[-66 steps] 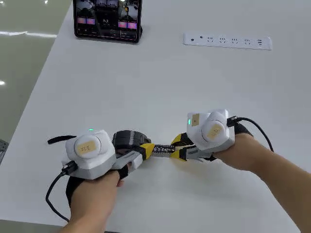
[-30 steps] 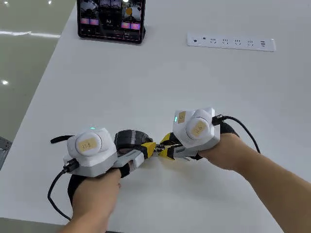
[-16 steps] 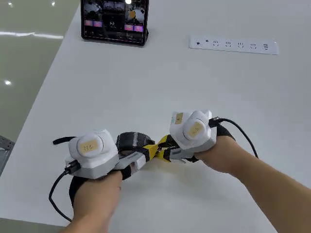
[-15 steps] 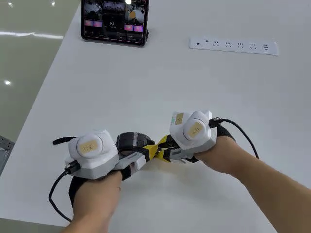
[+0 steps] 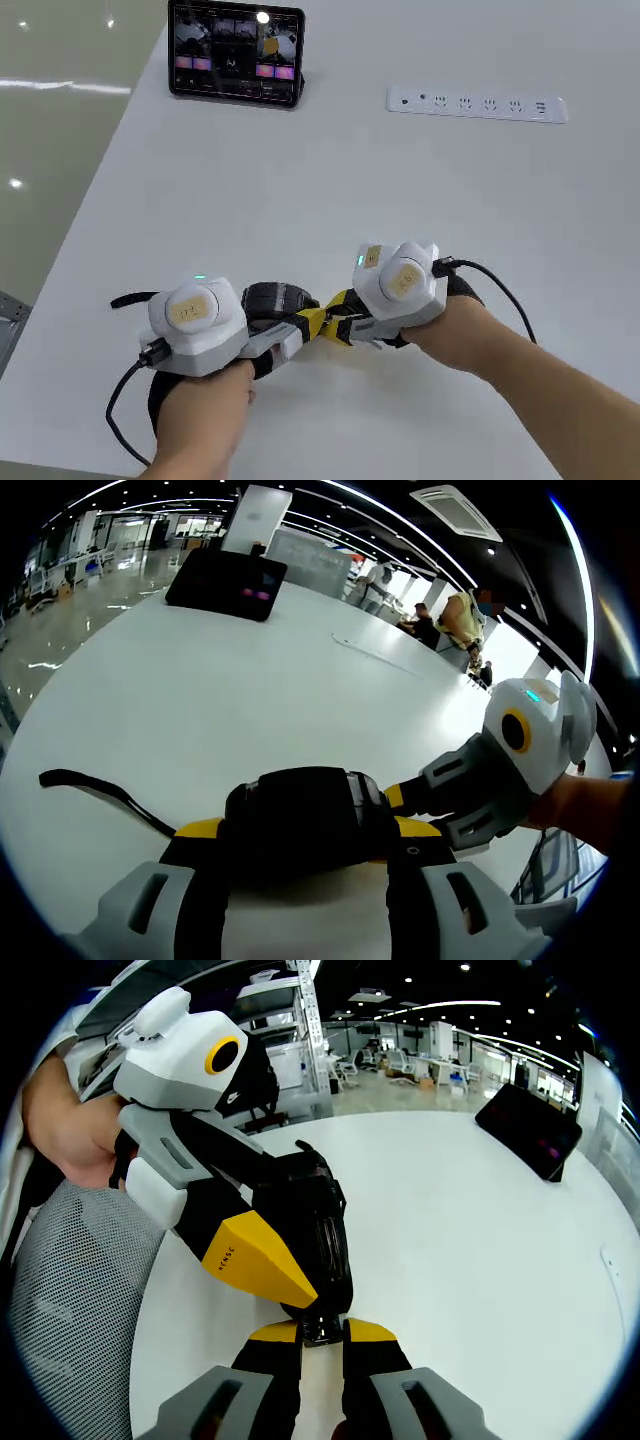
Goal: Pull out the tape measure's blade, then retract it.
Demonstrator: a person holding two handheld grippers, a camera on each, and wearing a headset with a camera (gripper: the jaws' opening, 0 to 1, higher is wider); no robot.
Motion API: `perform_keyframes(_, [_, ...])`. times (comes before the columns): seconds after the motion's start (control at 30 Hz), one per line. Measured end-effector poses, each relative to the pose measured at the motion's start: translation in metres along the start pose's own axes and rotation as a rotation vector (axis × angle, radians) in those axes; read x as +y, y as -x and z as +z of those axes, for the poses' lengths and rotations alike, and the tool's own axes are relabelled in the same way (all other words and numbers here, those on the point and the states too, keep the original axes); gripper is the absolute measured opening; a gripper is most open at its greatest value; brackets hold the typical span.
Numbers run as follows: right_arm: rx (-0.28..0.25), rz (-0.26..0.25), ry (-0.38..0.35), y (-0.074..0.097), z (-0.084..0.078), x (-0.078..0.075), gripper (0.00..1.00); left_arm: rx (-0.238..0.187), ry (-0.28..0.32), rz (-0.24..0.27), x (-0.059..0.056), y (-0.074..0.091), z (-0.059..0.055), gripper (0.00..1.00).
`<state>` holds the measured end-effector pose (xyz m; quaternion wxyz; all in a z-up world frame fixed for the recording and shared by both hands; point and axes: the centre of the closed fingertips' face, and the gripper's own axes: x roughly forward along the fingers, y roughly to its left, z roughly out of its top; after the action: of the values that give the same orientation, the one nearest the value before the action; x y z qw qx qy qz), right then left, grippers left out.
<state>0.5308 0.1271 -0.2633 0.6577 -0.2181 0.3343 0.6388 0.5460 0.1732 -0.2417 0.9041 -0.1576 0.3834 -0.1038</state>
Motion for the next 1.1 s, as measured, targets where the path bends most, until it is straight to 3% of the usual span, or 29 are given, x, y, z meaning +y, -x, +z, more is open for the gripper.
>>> perform_keyframes(0.6, [-0.013, -0.011, -0.012, 0.006, 0.004, 0.003, 0.21, 0.022, -0.032, -0.01, 0.0, 0.003, 0.001, 0.61])
perform_keyframes(0.87, [-0.021, -0.045, -0.018, 0.022, 0.001, 0.001, 0.26, 0.018, -0.025, -0.016, 0.004, 0.009, 0.002, 0.64])
perform_keyframes(1.1, [-0.052, -0.062, -0.051, 0.032, 0.002, 0.004, 0.35, 0.02, -0.085, 0.001, 0.012, 0.018, 0.002, 0.69])
